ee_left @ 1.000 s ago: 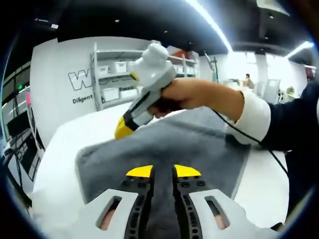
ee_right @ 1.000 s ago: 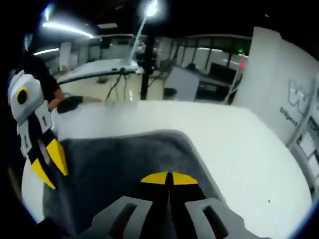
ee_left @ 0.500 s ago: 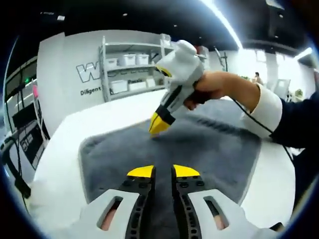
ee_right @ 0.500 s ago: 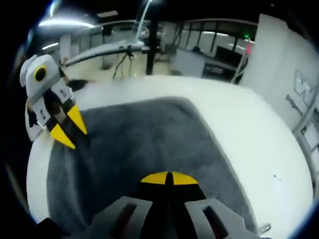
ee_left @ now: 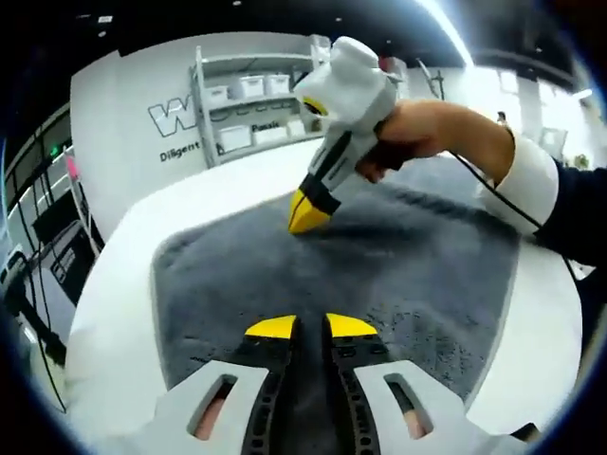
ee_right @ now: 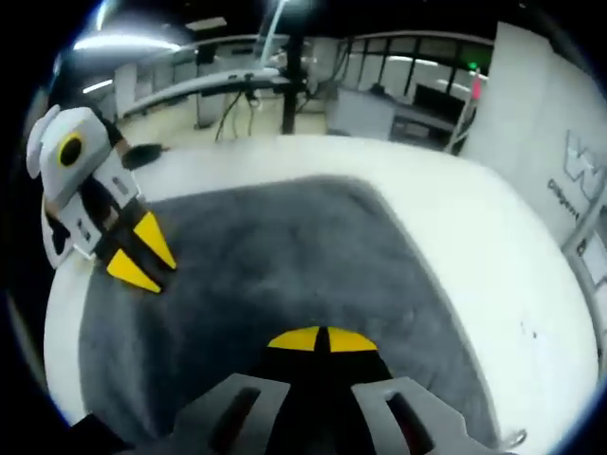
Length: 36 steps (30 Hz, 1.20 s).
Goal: Open the folded towel by lifting each exposed corner and separating the folded layers until the towel lies flat within the target outline without major curled edges
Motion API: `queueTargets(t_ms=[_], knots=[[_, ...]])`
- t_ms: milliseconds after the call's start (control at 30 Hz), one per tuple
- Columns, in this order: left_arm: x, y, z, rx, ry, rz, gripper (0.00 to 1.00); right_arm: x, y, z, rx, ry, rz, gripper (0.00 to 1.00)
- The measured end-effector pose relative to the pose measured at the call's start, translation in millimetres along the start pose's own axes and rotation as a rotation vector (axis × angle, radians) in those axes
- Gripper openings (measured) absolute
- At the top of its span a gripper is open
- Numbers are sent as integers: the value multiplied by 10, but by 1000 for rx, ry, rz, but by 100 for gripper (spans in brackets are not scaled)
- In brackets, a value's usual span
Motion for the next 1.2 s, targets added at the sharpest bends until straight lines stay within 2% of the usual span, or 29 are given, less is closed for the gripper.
queueTargets(t_ms=[100,167,233,300,400,500,667,867,1033,1200], knots=[[0,-7,-8,3,-1,-4,10,2,-7,-25,-17,-8,8,0],[-11,-19,-21,-8,-5,-3,10,-11,-3,-101,-40,-40,34,0],[-60,-15,-27,-31,-30,15,11,-30,-37,-202,-31,-68,41,0],[-125,-50,-43,-21,-61,-7,12,-19,-76,-285,-15,-72,45,0],[-156,-119,-48,3,-72,-26,14,16,-98,-366,-10,-76,49,0],[-183,-144,-14,16,-76,-16,15,82,-92,-405,-17,-61,55,0],[-240,-280,-15,75,-101,-22,15,272,-48,-450,-51,-2,64,0],[-194,-434,33,108,-69,29,15,448,5,-434,-73,44,75,0],[-131,-424,58,115,-34,35,12,438,11,-406,-53,3,31,0],[-121,-400,58,110,-24,15,10,429,20,-394,-26,-31,5,0]])
Point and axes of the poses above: the point that each gripper's makers call its tool centre point, and the gripper's own axes: z roughly forward along the fingers, y roughly to its left, x roughly out of its underside, the point moved 3 cm from there along -z, roughly backward along the fingers, and after that the axes turned 11 degrees about -x, right-handed, at the moved point
